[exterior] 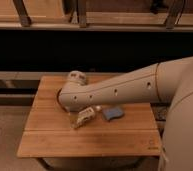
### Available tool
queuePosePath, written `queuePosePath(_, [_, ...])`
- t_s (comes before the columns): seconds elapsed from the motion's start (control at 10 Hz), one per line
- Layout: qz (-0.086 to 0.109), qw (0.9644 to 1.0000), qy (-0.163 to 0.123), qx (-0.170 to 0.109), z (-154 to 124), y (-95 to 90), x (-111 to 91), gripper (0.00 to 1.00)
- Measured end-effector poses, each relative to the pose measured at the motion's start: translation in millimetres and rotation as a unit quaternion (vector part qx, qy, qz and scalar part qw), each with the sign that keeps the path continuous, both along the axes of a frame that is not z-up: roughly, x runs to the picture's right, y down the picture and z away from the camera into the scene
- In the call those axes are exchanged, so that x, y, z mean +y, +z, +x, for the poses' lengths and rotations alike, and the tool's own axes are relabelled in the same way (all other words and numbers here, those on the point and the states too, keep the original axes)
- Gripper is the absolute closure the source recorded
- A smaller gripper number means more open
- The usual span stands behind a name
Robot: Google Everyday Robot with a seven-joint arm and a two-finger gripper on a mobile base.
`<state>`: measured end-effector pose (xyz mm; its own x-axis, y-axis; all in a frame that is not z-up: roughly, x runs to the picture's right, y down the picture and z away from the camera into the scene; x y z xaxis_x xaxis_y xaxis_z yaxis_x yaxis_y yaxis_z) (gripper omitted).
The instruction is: Place the pepper in the ceramic cup
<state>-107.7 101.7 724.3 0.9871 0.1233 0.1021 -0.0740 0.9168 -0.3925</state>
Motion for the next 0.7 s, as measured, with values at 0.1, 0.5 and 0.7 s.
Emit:
queuePosePath(0.1, [0.009, 0.9999, 0.004, -0.007, -3, 1.0, -7, 0.2])
queuePosePath(0.5, [0.112, 0.9878, 0.001, -0.108, -38, 9.0, -95, 0.2])
queuePosePath(0.7, [0.162, 0.9765, 0.016, -0.142, -45, 18.8, -145, 0.2])
